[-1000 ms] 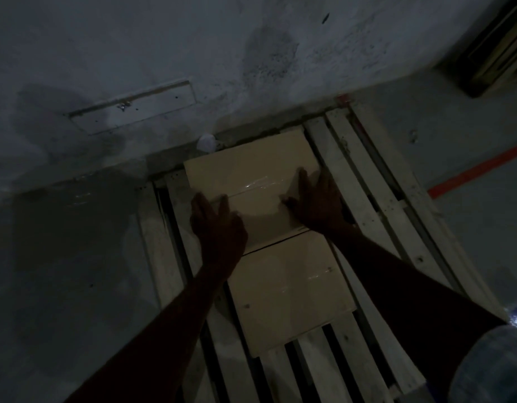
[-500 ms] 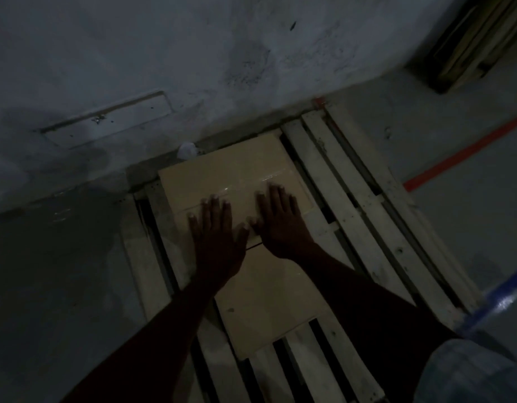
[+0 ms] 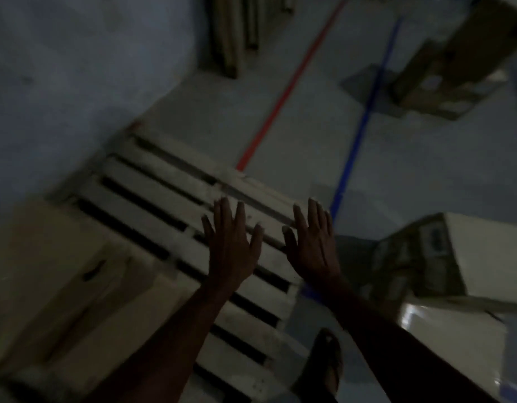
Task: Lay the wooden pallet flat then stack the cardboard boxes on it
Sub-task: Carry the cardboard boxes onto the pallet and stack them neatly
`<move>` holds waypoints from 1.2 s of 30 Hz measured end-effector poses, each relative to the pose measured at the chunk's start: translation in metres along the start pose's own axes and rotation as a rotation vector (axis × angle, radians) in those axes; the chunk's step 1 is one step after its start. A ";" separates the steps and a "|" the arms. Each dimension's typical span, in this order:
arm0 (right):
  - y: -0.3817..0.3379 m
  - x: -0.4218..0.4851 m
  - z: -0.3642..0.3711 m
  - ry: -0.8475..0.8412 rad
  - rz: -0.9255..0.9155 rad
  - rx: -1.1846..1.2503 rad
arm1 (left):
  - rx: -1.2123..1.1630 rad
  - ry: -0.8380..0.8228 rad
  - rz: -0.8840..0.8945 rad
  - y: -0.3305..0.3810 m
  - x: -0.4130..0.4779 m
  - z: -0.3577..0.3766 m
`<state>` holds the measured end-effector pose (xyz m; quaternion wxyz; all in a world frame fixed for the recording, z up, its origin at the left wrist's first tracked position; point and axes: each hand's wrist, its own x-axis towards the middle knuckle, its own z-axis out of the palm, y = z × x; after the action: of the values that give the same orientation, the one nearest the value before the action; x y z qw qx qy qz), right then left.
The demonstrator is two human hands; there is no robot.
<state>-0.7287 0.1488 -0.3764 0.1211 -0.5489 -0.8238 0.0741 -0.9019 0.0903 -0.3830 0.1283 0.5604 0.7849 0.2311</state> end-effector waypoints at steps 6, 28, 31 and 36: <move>0.198 -0.010 -0.090 0.156 0.314 -0.099 | -0.115 -0.172 0.195 0.227 0.037 0.090; 0.561 -0.091 -0.100 -0.048 1.106 0.043 | -0.244 -0.564 0.035 0.447 0.051 0.340; 0.573 -0.076 -0.111 -0.111 1.030 0.017 | -0.318 -0.563 -0.031 0.455 0.022 0.342; 0.547 -0.076 -0.115 -0.107 1.107 0.064 | -0.319 -0.624 -0.173 0.471 -0.010 0.322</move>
<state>-0.1838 0.2888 -0.4146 0.0386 -0.8912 -0.4148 0.1793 -0.3634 0.2760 -0.4219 0.4666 0.5085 0.7065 0.1567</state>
